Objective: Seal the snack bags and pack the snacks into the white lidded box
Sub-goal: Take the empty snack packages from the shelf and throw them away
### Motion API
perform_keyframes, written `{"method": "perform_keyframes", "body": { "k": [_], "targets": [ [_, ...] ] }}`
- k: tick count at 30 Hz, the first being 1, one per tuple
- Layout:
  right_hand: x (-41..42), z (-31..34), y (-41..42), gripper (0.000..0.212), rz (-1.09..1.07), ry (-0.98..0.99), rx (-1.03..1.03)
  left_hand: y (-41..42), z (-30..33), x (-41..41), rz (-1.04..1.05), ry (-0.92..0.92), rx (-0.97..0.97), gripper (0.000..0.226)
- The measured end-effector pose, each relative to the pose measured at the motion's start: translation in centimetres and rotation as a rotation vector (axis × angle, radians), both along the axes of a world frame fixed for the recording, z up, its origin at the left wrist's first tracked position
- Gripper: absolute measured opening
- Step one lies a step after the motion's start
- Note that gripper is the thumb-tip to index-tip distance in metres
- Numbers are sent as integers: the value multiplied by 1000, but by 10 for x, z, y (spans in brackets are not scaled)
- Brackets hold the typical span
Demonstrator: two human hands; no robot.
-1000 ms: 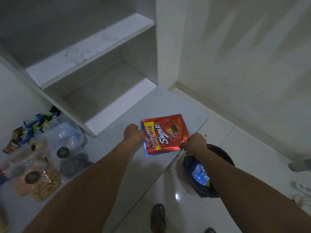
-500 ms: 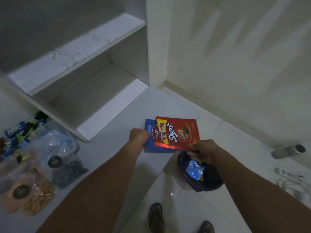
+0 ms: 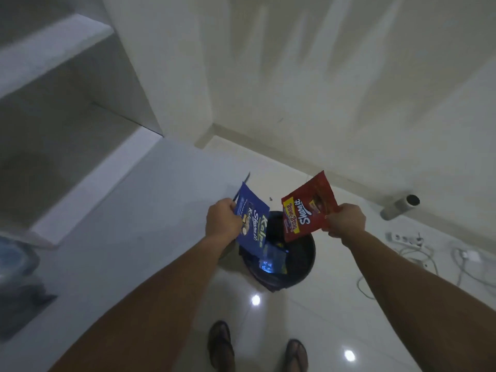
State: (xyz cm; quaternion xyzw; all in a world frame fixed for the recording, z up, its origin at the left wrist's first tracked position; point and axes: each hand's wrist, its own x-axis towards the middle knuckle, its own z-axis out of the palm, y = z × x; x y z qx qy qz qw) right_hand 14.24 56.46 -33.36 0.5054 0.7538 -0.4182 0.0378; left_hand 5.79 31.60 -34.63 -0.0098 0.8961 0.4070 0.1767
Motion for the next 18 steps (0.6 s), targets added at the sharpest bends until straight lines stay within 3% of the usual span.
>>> {"method": "perform_keyframes", "body": {
  "k": [5, 13, 18],
  "targets": [
    [21, -52, 35, 18, 69, -66, 42, 48, -49, 20, -92, 17, -92, 6],
    [22, -186, 47, 21, 228, -122, 49, 94, -164, 23, -152, 10, -230, 2],
    [17, -263, 45, 23, 287, -166, 81, 112, -240, 22, -192, 37, -243, 12]
  ]
}}
